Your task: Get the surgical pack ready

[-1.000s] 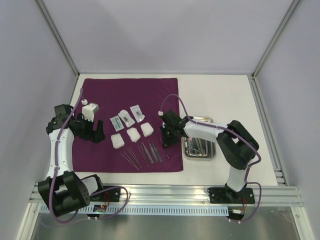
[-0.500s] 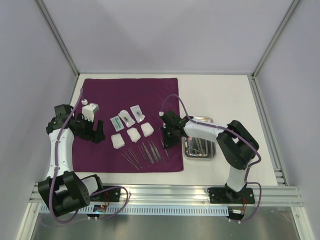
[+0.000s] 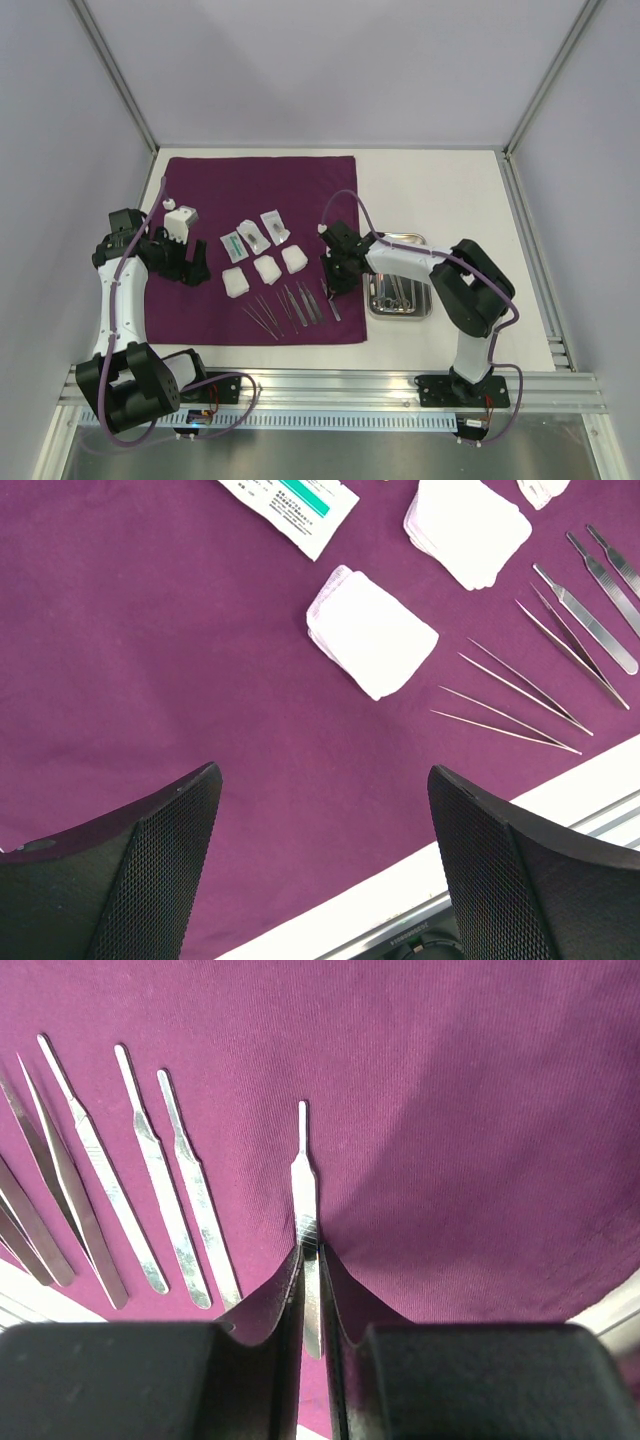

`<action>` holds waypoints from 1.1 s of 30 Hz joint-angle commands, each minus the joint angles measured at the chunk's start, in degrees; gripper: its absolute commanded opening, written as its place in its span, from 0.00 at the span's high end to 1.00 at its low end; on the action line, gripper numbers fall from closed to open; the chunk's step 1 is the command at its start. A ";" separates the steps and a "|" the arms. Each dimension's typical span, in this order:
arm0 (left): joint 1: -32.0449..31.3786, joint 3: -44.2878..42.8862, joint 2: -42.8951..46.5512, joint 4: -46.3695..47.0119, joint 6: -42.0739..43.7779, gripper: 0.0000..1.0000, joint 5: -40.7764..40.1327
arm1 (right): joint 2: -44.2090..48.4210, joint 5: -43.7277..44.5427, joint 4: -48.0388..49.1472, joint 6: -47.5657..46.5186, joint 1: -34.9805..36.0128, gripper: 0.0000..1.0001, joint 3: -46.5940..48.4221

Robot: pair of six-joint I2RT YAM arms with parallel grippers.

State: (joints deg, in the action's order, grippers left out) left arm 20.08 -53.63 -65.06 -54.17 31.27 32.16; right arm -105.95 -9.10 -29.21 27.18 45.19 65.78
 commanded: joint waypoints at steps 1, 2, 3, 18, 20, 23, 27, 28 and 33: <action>0.49 -0.16 0.98 0.73 0.99 0.07 0.01 | -1.98 0.14 0.38 0.42 0.51 0.88 1.90; 0.40 -0.16 0.90 0.73 0.99 0.07 0.01 | -2.07 0.05 0.47 0.51 0.43 0.88 1.90; 0.40 -0.16 0.90 0.73 0.99 0.07 0.09 | -2.07 -0.12 0.65 0.68 0.51 0.89 1.81; 0.49 0.10 0.46 0.82 0.99 0.07 0.01 | -4.35 13.32 -7.61 -0.90 4.99 0.80 8.31; 0.40 0.10 0.46 0.91 0.81 0.07 0.01 | -5.40 14.20 -8.40 -1.25 5.00 0.82 8.49; 0.40 0.19 0.46 1.00 0.73 0.07 -0.08 | -6.20 14.29 -8.23 -1.34 5.00 0.88 7.79; 0.40 0.19 0.46 0.91 0.90 0.07 0.18 | -4.71 13.15 -6.65 -0.81 5.00 0.93 6.03; 0.32 0.19 0.46 0.91 0.90 0.07 0.01 | -4.27 12.10 -5.69 -0.64 5.00 0.93 5.68; 0.32 0.19 0.46 0.91 0.81 0.07 0.09 | -1.46 5.52 -1.83 -0.02 3.51 0.92 2.96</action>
State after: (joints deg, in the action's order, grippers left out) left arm 20.08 -53.63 -65.06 -54.08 31.29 31.79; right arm -108.86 -0.25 -34.20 26.96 49.82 71.37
